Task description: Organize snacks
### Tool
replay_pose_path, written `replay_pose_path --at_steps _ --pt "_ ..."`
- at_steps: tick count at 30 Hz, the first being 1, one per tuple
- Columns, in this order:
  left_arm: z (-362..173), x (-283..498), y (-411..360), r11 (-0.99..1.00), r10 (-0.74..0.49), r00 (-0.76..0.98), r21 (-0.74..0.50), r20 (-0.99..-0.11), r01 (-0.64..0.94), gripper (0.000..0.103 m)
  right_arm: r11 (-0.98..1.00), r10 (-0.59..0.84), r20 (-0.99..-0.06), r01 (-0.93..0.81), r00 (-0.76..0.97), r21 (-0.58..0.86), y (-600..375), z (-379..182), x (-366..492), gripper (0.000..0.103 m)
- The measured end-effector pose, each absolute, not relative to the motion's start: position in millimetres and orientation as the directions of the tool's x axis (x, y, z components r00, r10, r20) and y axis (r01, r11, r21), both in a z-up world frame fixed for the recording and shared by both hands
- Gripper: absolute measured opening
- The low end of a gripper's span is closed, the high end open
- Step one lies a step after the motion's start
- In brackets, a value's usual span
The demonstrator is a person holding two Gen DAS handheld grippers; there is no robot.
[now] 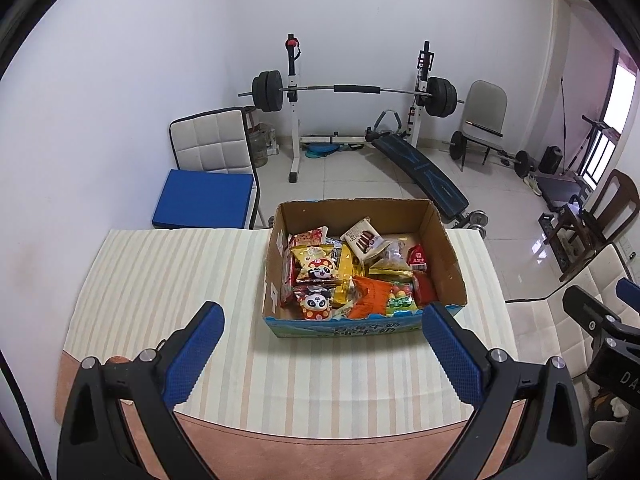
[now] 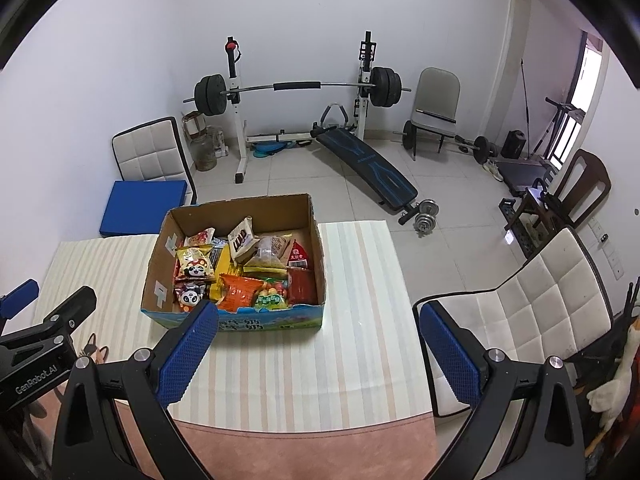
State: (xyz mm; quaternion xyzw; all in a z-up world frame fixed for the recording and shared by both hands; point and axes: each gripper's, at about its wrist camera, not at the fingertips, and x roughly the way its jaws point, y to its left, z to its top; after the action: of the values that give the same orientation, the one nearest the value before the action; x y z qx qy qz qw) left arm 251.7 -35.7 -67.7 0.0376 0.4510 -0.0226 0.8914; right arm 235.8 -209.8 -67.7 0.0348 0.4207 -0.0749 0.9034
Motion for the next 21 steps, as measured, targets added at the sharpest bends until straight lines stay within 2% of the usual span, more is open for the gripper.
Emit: replay_pose_path --at_steps 21 --pt "-61.9 249.3 -37.8 0.996 -0.016 0.591 0.041 -0.806 0.083 0.102 0.987 -0.101 -0.771 0.159 0.629 0.001 -215.9 -63.7 232.2 0.103"
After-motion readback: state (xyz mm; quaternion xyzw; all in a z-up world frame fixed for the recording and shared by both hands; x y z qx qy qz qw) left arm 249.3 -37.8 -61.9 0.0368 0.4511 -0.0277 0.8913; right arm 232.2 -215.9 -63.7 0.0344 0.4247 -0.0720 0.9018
